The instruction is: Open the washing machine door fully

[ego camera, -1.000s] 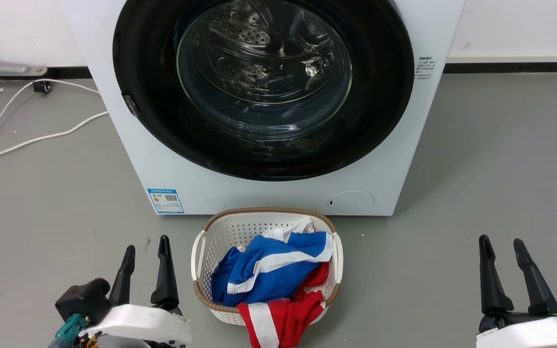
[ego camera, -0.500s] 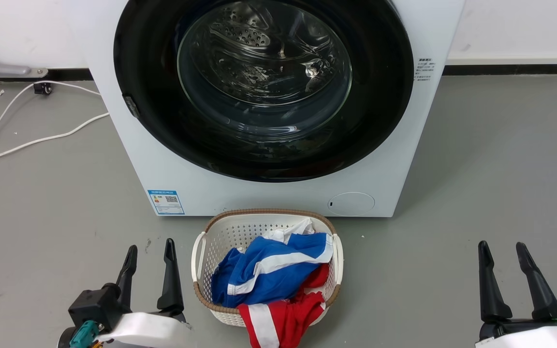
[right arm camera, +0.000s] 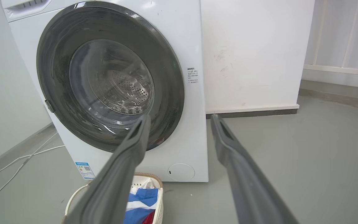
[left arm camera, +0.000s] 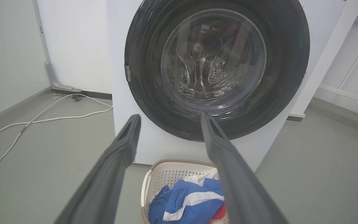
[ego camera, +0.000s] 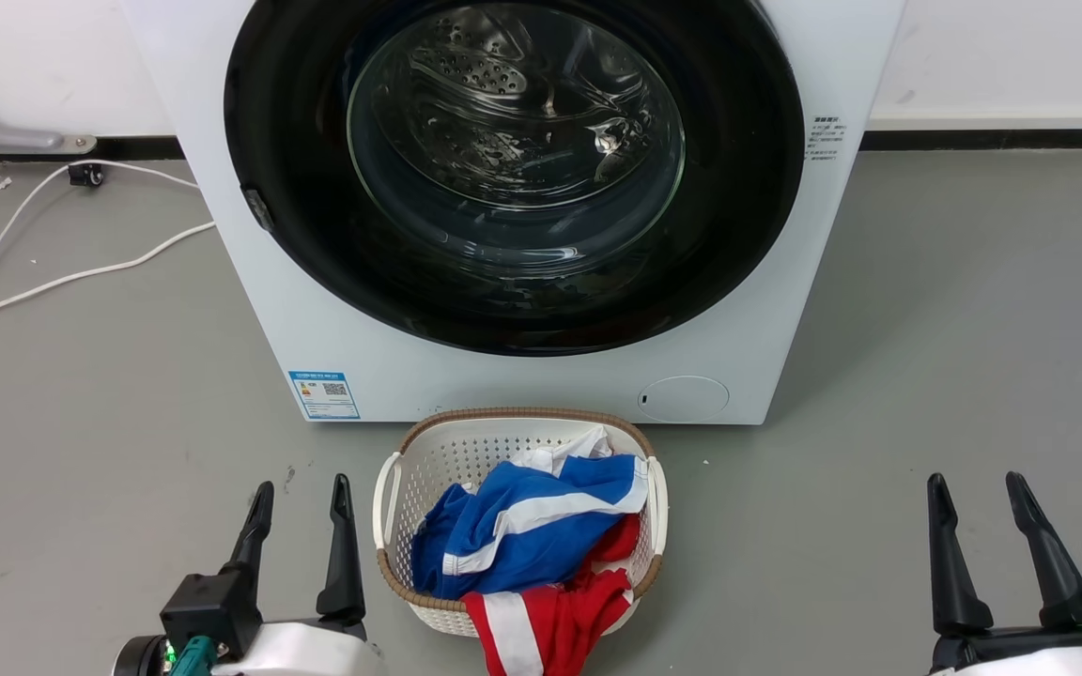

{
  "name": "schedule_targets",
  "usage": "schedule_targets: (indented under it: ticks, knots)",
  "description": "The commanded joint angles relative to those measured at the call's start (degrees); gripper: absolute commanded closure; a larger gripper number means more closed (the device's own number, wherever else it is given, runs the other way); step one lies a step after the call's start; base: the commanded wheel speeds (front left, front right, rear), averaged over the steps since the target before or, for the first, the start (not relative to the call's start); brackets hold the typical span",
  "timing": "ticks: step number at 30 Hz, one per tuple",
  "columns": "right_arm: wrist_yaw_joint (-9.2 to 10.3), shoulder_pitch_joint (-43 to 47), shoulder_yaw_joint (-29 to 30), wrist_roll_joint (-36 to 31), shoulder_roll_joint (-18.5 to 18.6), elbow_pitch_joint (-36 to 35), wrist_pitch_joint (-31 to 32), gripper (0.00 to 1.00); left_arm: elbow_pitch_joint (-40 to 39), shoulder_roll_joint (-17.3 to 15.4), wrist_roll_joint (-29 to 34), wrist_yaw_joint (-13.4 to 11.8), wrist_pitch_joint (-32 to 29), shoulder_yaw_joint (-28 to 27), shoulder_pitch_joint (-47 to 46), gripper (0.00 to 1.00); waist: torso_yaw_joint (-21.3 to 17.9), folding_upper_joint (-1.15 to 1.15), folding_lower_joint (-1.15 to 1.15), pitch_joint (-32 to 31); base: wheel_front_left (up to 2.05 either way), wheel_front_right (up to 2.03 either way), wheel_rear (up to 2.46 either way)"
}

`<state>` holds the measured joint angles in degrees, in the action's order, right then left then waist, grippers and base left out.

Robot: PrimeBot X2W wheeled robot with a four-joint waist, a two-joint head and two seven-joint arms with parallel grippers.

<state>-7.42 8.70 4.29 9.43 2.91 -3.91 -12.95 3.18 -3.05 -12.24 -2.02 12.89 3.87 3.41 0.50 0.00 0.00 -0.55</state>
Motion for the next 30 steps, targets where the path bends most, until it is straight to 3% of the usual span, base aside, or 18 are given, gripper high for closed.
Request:
schedule_targets:
  ticks: [1,17,30]
  knots:
    - [-0.11,0.62,-0.01,-1.35,-0.01,-0.58,-0.46,0.0,-0.05,0.02,1.49,0.13,0.54,0.14,0.41,0.0,0.07,0.0,0.0,-0.02,0.0,0.0,0.0]
    - [-0.06,2.58,0.34,-4.85,-0.04,0.73,-2.34,0.0,1.44,0.17,7.39,-0.32,2.41,0.16,1.77,0.0,0.11,0.0,0.0,-0.36,0.0,0.0,0.0]
    - [-0.06,2.63,0.12,-3.3,-0.05,1.36,-2.27,0.0,2.94,0.17,5.02,-0.6,2.33,-0.08,1.76,0.0,0.34,0.0,0.0,-0.11,0.0,0.0,0.0]
